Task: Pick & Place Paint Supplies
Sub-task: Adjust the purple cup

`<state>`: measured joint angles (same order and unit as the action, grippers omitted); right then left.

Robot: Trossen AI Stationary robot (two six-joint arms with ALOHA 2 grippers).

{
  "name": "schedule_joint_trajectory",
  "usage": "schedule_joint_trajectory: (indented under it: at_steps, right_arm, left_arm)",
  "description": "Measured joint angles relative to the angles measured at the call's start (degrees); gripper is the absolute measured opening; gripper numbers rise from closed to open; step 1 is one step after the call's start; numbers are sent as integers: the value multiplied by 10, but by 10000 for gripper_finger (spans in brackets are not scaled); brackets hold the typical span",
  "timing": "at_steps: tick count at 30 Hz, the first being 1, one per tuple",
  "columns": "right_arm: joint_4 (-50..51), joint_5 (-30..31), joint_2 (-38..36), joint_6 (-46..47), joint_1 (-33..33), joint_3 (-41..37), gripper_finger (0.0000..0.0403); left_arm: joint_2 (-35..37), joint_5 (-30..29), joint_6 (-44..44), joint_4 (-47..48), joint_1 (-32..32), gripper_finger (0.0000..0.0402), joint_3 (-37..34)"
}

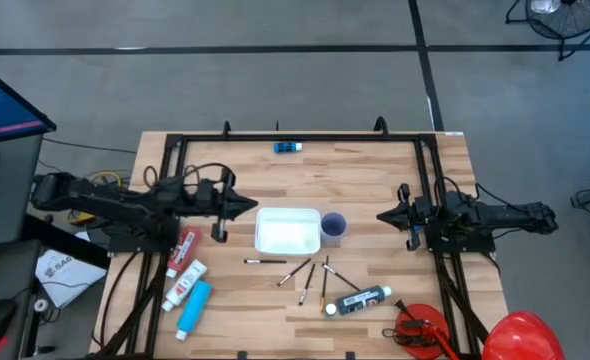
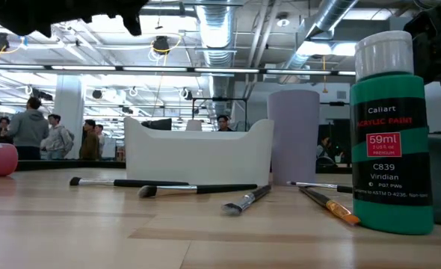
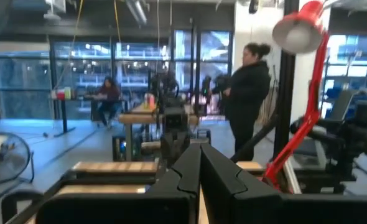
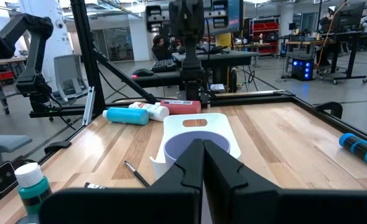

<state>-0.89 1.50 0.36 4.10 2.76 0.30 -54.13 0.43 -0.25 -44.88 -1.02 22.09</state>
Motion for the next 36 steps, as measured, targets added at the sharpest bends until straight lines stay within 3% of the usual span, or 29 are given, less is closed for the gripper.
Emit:
schedule_joint_trajectory:
  at_steps: [18,22,28,36]
  right_arm:
    - [0,0,0,0,0,0,0]
    - [0,0,0,0,0,0,0]
    - [0,0,0,0,0,0,0]
    - [0,0,0,0,0,0,0]
  left_arm:
    - [54,-13,-3,5,11,2,0]
    - [38,-23,30,6,19,2,0]
    - [0,-36,74,-66,67,2,12]
    - [-33,13,75,-65,103,2,46]
